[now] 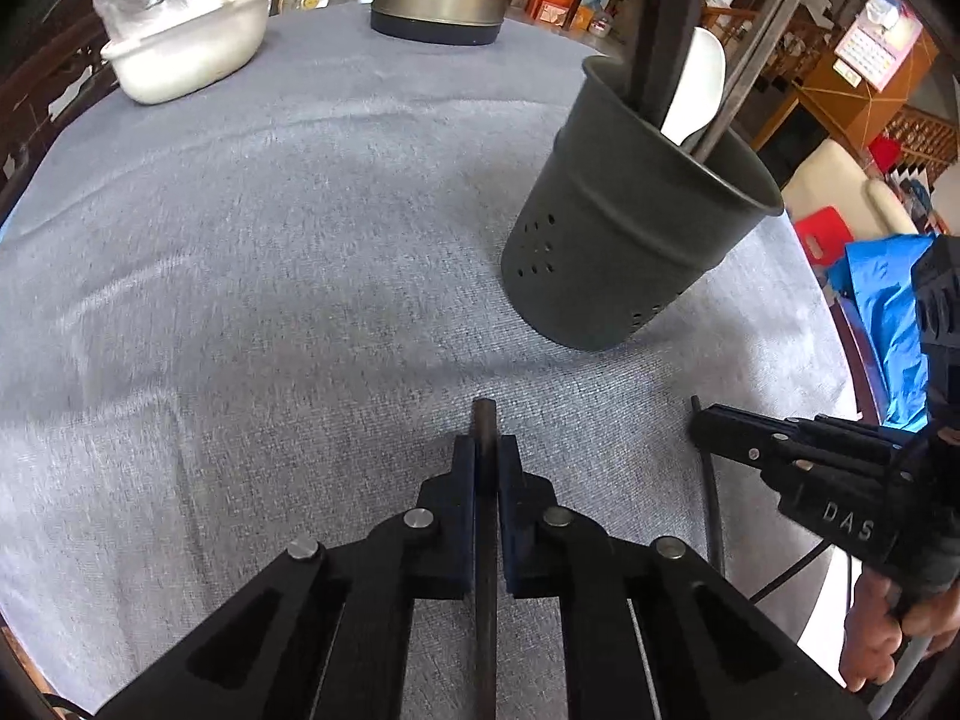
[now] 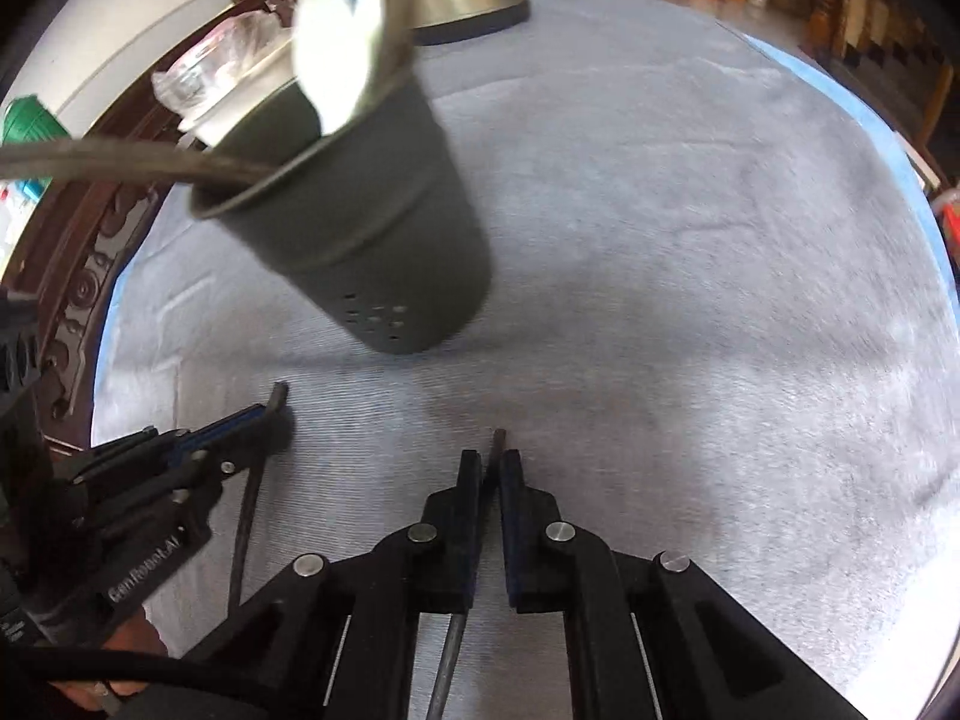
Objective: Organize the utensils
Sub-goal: 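Lift both held chopsticks and carry them above the dark grey holder, then lower both chopsticks into the dark grey holder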
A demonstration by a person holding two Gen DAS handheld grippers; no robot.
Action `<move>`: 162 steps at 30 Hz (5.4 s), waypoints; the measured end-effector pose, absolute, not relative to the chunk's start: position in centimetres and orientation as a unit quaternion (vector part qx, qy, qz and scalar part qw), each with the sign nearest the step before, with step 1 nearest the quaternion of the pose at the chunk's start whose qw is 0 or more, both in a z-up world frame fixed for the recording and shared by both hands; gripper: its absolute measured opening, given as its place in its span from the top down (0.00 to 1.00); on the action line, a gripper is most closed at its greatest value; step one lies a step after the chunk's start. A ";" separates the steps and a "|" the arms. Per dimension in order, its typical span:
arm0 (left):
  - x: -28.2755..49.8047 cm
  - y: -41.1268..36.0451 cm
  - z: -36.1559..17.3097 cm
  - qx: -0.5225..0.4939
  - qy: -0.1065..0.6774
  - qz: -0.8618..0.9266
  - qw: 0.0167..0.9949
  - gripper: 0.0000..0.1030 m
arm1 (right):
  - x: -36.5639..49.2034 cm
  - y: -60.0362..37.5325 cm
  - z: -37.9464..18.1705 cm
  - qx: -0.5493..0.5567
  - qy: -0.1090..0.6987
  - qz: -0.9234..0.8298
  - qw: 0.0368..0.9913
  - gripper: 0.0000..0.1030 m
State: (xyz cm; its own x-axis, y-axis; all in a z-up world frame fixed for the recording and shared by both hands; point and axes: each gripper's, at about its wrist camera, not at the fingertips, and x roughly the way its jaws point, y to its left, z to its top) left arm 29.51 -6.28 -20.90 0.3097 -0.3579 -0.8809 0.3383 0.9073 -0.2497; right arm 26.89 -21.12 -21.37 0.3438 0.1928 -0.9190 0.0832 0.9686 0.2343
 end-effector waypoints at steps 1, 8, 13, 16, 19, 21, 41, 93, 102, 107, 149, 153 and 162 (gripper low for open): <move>29.4 -6.1 -20.9 -0.009 0.547 -0.214 0.809 0.93 | 26.9 -21.3 -21.4 0.126 0.574 0.033 0.808 0.94; 29.3 -5.7 -20.9 0.004 0.562 -0.207 0.801 0.92 | 27.6 -22.4 -21.3 0.162 0.607 0.042 0.777 0.90; 29.8 -6.0 -20.8 0.013 0.560 -0.207 0.802 0.85 | 27.0 -21.8 -21.1 0.130 0.620 0.043 0.772 0.87; 29.7 -6.4 -20.9 0.028 0.553 -0.207 0.807 0.85 | 26.8 -20.0 -21.1 0.106 0.618 0.034 0.778 0.87; 29.4 -6.7 -20.9 0.040 0.548 -0.209 0.809 0.90 | 27.2 -18.2 -21.1 0.072 0.613 0.029 0.786 0.87; 29.6 -6.8 -21.0 0.039 0.547 -0.208 0.810 0.93 | 27.2 -17.2 -21.0 0.036 0.609 0.032 0.791 0.88; 24.3 -3.3 -8.8 -0.003 0.406 -0.214 0.889 0.94 | 22.0 -21.6 -10.5 0.106 0.435 0.095 0.889 0.95; 19.0 -1.0 -1.6 -0.024 0.300 -0.204 0.932 0.94 | 23.0 -22.8 -11.6 0.095 0.421 0.089 0.897 0.94; 18.7 -1.9 1.1 -0.013 0.270 -0.202 0.941 0.94 | 20.2 -23.0 -4.9 0.138 0.294 0.103 0.940 0.94; 19.2 -2.3 3.0 -0.010 0.254 -0.204 0.945 0.94 | 20.1 -23.3 -2.7 0.157 0.255 0.104 0.948 0.94; 25.0 -7.2 6.8 -0.048 0.133 -0.185 0.973 0.94 | 25.5 -23.5 2.0 0.160 0.173 0.036 0.971 0.94; 25.4 -7.6 5.7 -0.045 0.136 -0.175 0.974 0.94 | 25.6 -23.5 1.4 0.163 0.178 0.034 0.970 0.94; 26.2 -8.7 3.4 -0.030 0.157 -0.162 0.974 0.94 | 25.5 -23.0 0.4 0.157 0.192 0.037 0.968 0.94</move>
State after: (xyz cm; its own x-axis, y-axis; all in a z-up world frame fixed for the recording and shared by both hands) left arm 26.18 -8.67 3.38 0.8980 -0.3259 -0.2957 0.3070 0.9454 -0.1098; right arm 25.47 -23.01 0.36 0.9232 0.1313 -0.3611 -0.0106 0.9482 0.3176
